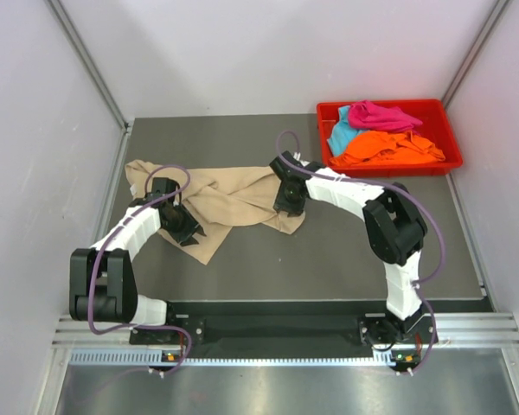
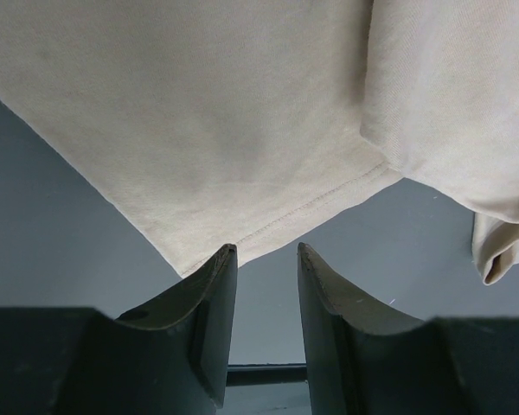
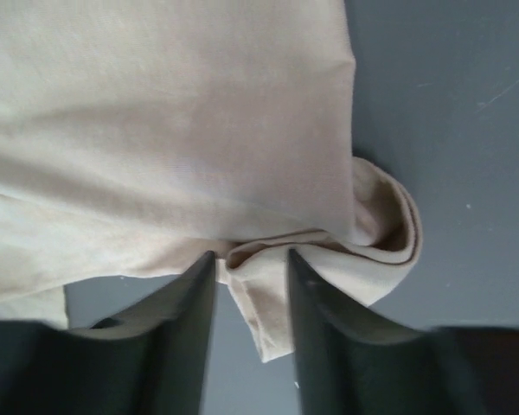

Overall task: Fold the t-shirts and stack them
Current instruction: Flatten the tshirt out

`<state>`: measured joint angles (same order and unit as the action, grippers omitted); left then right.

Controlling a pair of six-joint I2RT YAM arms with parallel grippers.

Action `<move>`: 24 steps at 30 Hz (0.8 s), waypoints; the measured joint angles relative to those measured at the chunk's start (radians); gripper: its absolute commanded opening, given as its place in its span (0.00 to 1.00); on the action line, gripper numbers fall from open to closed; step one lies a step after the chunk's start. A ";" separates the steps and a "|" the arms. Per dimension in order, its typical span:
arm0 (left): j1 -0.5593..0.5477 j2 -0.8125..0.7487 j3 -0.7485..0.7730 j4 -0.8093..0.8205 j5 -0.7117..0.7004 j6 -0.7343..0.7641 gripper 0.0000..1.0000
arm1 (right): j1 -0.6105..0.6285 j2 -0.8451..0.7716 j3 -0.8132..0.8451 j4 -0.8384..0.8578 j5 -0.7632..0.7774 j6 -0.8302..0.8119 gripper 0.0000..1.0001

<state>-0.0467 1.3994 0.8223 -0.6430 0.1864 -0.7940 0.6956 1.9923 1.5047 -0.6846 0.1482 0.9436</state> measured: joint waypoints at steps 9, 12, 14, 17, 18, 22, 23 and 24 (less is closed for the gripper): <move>0.000 0.010 0.000 0.000 -0.001 0.016 0.39 | -0.005 0.034 0.040 -0.013 -0.026 0.069 0.09; 0.000 0.011 0.000 -0.001 -0.001 0.019 0.40 | -0.005 0.034 0.040 -0.015 -0.025 0.075 0.08; 0.000 0.011 0.000 -0.001 -0.003 0.019 0.41 | -0.005 0.033 0.033 -0.010 -0.022 0.076 0.06; 0.000 0.011 0.000 -0.001 -0.005 0.019 0.43 | -0.005 0.026 -0.005 -0.004 -0.017 0.079 0.06; 0.000 0.011 0.000 -0.001 -0.006 0.019 0.43 | -0.005 0.024 -0.016 -0.003 -0.016 0.080 0.17; 0.000 0.011 0.000 -0.001 -0.007 0.018 0.43 | -0.011 0.016 -0.054 0.015 -0.014 0.072 0.25; 0.000 0.011 0.000 0.000 -0.007 0.018 0.43 | -0.012 0.014 -0.059 0.020 -0.014 0.071 0.24; 0.000 0.011 0.000 0.000 -0.007 0.018 0.43 | -0.013 0.013 -0.059 0.021 -0.015 0.071 0.18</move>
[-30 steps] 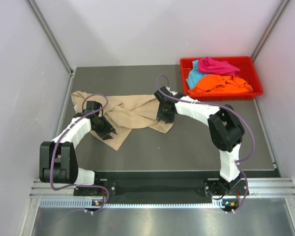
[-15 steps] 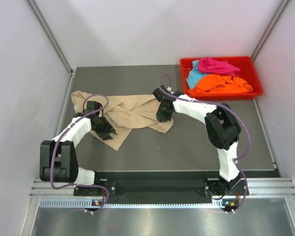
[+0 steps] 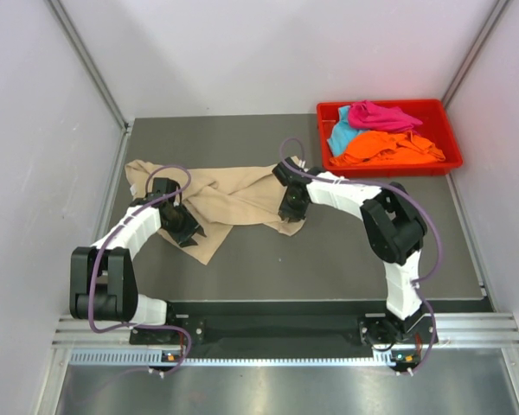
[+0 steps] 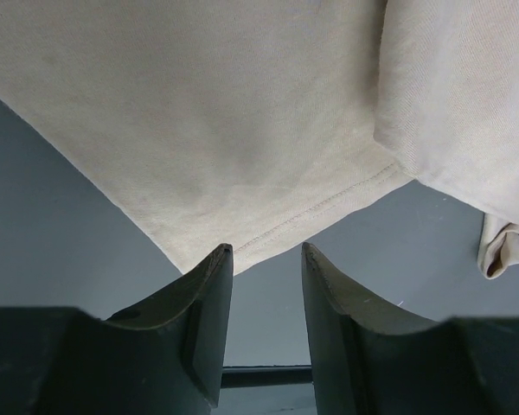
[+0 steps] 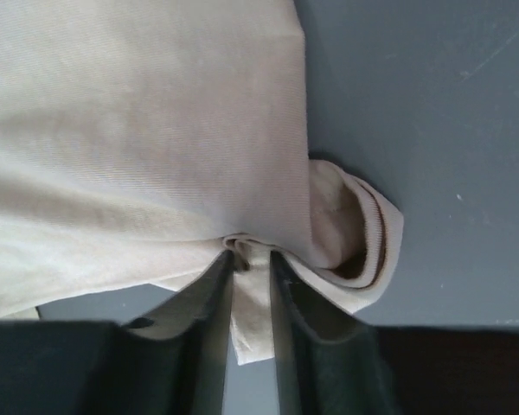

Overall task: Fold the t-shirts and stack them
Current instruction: Flatten the tshirt out

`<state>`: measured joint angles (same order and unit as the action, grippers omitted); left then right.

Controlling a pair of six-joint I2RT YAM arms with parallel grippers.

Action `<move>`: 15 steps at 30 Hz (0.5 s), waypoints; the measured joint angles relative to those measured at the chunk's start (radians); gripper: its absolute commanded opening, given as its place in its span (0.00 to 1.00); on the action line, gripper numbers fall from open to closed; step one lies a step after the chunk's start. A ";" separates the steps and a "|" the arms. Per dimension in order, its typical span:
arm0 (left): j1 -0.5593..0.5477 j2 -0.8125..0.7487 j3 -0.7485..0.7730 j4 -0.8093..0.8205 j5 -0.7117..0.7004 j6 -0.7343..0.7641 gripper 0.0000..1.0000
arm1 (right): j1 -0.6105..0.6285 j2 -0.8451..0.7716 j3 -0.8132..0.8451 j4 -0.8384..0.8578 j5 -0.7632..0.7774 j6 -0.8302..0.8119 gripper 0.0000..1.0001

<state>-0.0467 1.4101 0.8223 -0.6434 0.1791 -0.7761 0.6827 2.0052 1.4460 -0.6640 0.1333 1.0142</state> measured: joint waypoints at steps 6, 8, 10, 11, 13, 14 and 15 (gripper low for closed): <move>0.000 -0.001 -0.010 0.000 0.000 -0.001 0.42 | -0.003 -0.014 -0.013 0.031 -0.005 -0.004 0.06; 0.000 -0.001 -0.018 0.000 0.000 -0.005 0.42 | -0.005 -0.014 -0.013 0.034 -0.005 -0.006 0.19; 0.000 -0.002 -0.024 0.000 0.000 -0.007 0.42 | -0.008 -0.016 -0.019 0.043 -0.005 -0.014 0.21; 0.000 -0.003 -0.027 0.000 0.000 -0.008 0.42 | -0.010 -0.019 -0.026 0.046 -0.008 -0.019 0.21; 0.000 -0.007 -0.030 -0.001 0.000 -0.009 0.42 | -0.014 -0.022 -0.037 0.049 -0.014 -0.019 0.21; 0.000 -0.008 -0.030 0.000 0.000 -0.010 0.42 | -0.017 -0.024 -0.042 0.052 -0.018 -0.019 0.19; 0.000 -0.010 -0.030 0.000 0.000 -0.011 0.42 | -0.020 -0.024 -0.047 0.055 -0.020 -0.019 0.18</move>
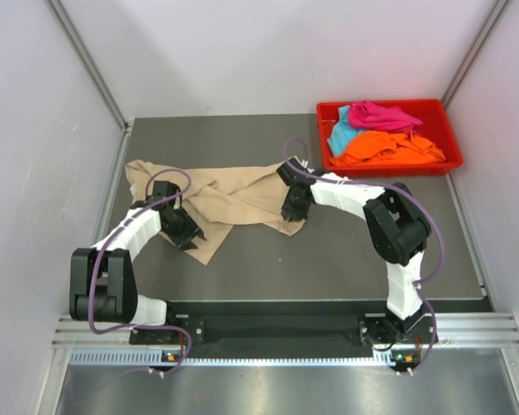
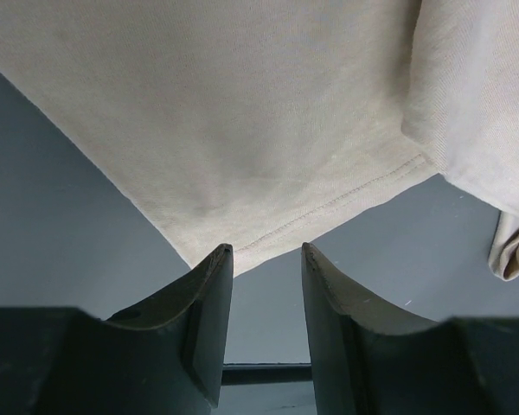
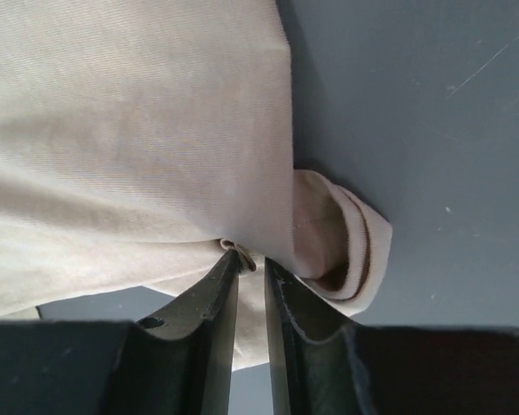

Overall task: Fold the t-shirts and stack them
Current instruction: Flatten the tshirt out

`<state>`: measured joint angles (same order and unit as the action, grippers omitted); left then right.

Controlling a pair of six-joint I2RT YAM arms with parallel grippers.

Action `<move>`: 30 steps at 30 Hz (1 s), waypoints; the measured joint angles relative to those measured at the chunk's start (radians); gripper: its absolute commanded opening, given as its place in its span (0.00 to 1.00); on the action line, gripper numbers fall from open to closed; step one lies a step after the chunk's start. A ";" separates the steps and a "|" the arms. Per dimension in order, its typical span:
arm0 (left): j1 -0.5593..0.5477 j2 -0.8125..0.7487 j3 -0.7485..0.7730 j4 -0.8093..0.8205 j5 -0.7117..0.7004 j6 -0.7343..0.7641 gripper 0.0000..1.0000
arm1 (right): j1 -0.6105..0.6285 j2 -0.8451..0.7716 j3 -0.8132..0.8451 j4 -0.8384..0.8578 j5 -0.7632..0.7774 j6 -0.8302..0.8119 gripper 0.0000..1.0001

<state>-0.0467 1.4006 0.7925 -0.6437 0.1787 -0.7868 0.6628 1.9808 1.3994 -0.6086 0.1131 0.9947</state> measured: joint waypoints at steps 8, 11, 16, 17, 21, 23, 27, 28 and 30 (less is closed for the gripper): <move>0.000 -0.003 0.000 0.000 0.000 0.000 0.42 | -0.013 -0.014 -0.023 0.018 -0.008 -0.014 0.13; 0.000 -0.003 0.000 0.000 0.000 0.000 0.42 | -0.018 -0.020 -0.032 0.024 -0.015 -0.018 0.19; 0.000 -0.003 0.000 0.000 0.000 0.000 0.42 | -0.024 -0.020 -0.032 0.065 -0.055 -0.033 0.31; 0.000 -0.003 0.000 -0.001 0.000 0.000 0.42 | -0.024 -0.020 -0.032 0.074 -0.063 -0.034 0.31; 0.000 -0.003 0.000 -0.001 0.000 0.001 0.42 | -0.024 -0.020 -0.032 0.099 -0.085 -0.034 0.26; 0.000 -0.003 0.000 -0.001 0.000 0.002 0.42 | -0.024 -0.019 -0.031 0.103 -0.093 -0.033 0.19; 0.000 -0.003 0.000 -0.005 0.000 0.005 0.42 | -0.024 -0.014 -0.031 0.105 -0.103 -0.031 0.10; 0.000 -0.003 0.000 -0.005 0.000 0.005 0.42 | -0.024 -0.013 -0.031 0.104 -0.104 -0.030 0.09; 0.000 -0.003 0.000 -0.006 0.000 0.007 0.42 | -0.024 -0.012 -0.031 0.104 -0.107 -0.029 0.09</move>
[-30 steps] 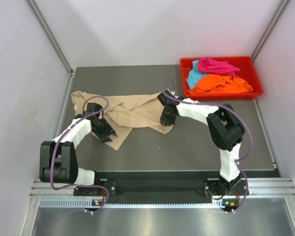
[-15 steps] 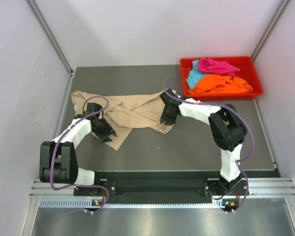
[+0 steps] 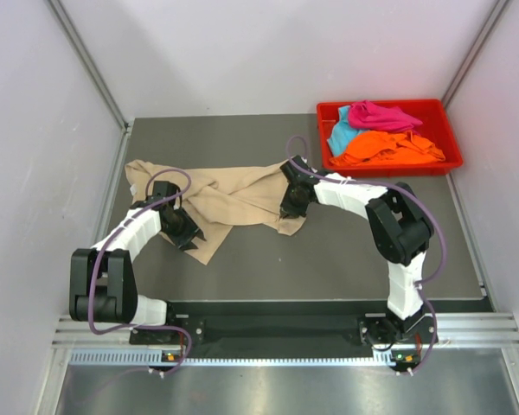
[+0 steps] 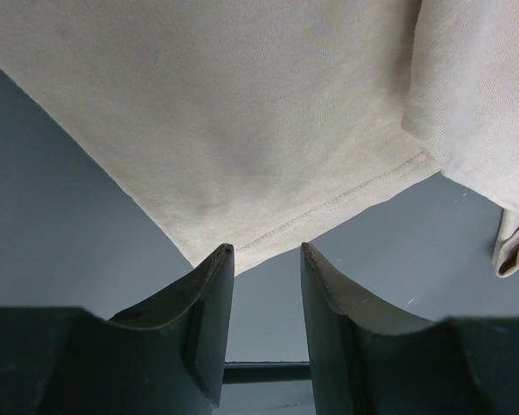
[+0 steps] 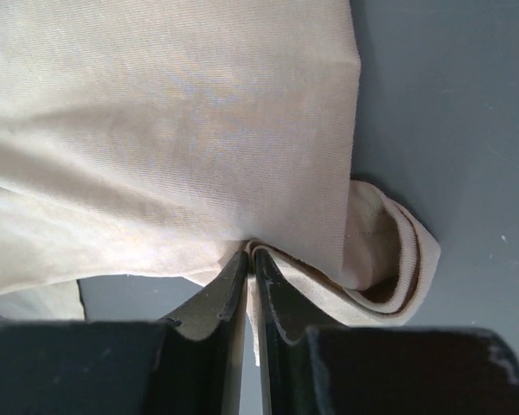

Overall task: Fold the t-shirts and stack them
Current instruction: Flatten the tshirt out

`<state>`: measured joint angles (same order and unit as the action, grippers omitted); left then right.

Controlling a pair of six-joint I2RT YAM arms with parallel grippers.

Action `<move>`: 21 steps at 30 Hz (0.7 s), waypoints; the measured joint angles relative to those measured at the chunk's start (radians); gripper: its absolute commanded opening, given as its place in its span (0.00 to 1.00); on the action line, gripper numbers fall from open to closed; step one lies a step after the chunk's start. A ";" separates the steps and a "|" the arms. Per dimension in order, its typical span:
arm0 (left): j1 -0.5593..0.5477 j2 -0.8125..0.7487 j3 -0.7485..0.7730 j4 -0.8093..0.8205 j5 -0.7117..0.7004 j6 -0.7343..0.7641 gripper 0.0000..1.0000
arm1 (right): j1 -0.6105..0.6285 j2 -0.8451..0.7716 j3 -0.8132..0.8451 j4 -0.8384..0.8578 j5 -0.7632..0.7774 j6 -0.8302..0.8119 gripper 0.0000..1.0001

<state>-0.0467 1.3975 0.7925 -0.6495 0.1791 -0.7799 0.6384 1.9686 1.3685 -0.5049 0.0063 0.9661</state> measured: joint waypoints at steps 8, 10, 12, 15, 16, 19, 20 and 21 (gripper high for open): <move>0.000 0.000 0.000 -0.003 -0.008 -0.002 0.44 | 0.000 0.004 -0.001 0.004 -0.003 0.003 0.08; 0.000 0.000 0.000 -0.006 -0.011 -0.006 0.44 | 0.000 0.004 -0.001 0.004 -0.005 -0.002 0.00; 0.000 0.000 -0.001 -0.007 -0.011 -0.012 0.44 | 0.000 0.004 -0.001 0.005 -0.005 -0.003 0.00; 0.000 0.000 -0.010 -0.010 -0.016 -0.034 0.45 | 0.000 0.004 -0.001 0.005 -0.003 -0.017 0.00; 0.000 0.000 -0.017 -0.011 -0.016 -0.042 0.45 | 0.000 0.004 -0.001 0.006 -0.001 -0.025 0.00; 0.000 -0.002 -0.046 -0.019 -0.019 -0.077 0.44 | 0.000 -0.004 -0.014 0.011 0.009 -0.047 0.00; 0.000 -0.002 -0.054 -0.028 -0.024 -0.089 0.44 | 0.000 -0.010 -0.021 0.011 0.012 -0.054 0.00; 0.000 -0.002 -0.064 -0.040 -0.030 -0.102 0.43 | 0.000 -0.016 -0.028 0.011 0.015 -0.058 0.00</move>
<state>-0.0467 1.3956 0.7288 -0.6895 0.1490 -0.8818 0.6380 1.9522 1.3407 -0.4938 0.0216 0.9077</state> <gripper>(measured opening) 0.445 0.009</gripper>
